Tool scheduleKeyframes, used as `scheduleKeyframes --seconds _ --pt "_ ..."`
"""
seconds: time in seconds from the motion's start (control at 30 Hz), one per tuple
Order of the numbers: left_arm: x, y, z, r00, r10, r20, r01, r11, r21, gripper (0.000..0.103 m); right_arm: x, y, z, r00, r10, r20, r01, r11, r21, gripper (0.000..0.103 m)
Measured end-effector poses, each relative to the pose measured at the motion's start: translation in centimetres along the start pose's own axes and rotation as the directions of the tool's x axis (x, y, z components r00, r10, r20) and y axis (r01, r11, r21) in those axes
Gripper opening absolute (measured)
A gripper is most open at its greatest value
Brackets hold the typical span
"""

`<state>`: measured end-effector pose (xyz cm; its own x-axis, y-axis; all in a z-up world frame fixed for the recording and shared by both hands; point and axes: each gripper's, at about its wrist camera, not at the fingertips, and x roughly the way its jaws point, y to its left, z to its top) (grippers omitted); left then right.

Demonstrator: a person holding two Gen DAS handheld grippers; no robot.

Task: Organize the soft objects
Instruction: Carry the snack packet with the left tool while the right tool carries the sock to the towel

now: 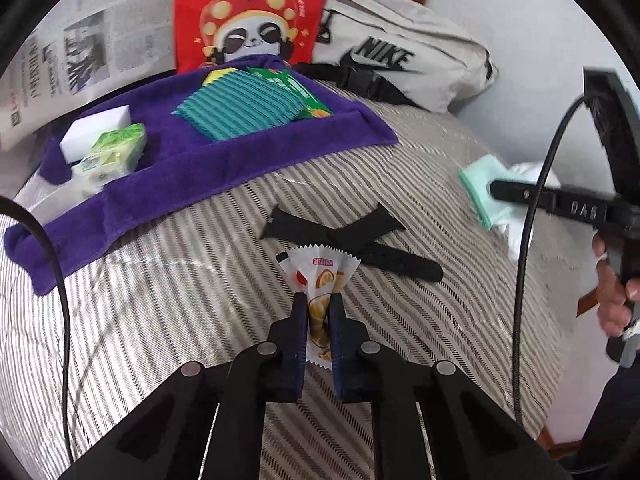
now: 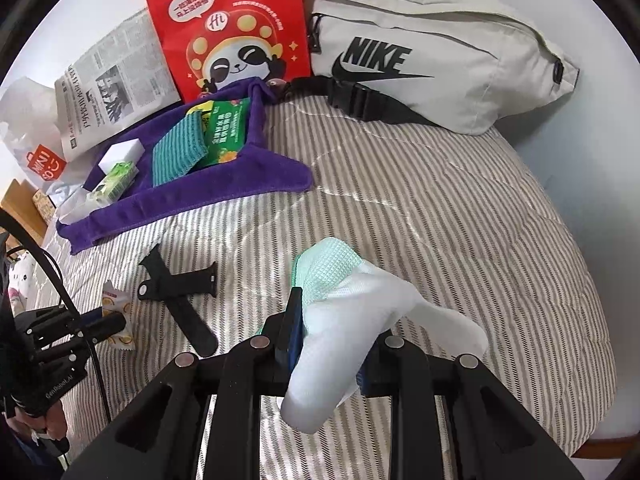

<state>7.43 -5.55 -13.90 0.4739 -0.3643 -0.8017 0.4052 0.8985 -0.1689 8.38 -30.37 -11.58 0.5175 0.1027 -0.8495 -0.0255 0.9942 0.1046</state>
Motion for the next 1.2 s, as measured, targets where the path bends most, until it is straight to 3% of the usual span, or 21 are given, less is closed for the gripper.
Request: scheduleKeyframes --seconds 0.17,0.53,0.87,1.2 --pt "-1.4 1.7 0.0 0.999 -0.029 0.021 0.03 0.998 -0.057 0.01 0.1 1.3 0.2 0.999 0.045 0.004 -0.045 0.999 -0.02 0.021" --pt "-3.4 5.4 0.9 0.998 0.028 0.054 -0.023 0.995 -0.1 0.01 0.8 6.3 2.1 0.988 0.151 -0.006 -0.151 0.981 -0.119 0.021" --pt "-4.7 9.5 3.8 0.992 0.062 0.106 -0.044 0.986 -0.164 0.01 0.9 11.2 6.8 0.974 0.227 -0.001 -0.221 0.946 -0.235 0.021" --pt "-4.9 13.4 8.2 0.987 0.112 0.114 -0.088 0.977 -0.195 0.01 2.5 14.4 12.4 0.971 0.239 0.007 -0.227 0.931 -0.287 0.021"
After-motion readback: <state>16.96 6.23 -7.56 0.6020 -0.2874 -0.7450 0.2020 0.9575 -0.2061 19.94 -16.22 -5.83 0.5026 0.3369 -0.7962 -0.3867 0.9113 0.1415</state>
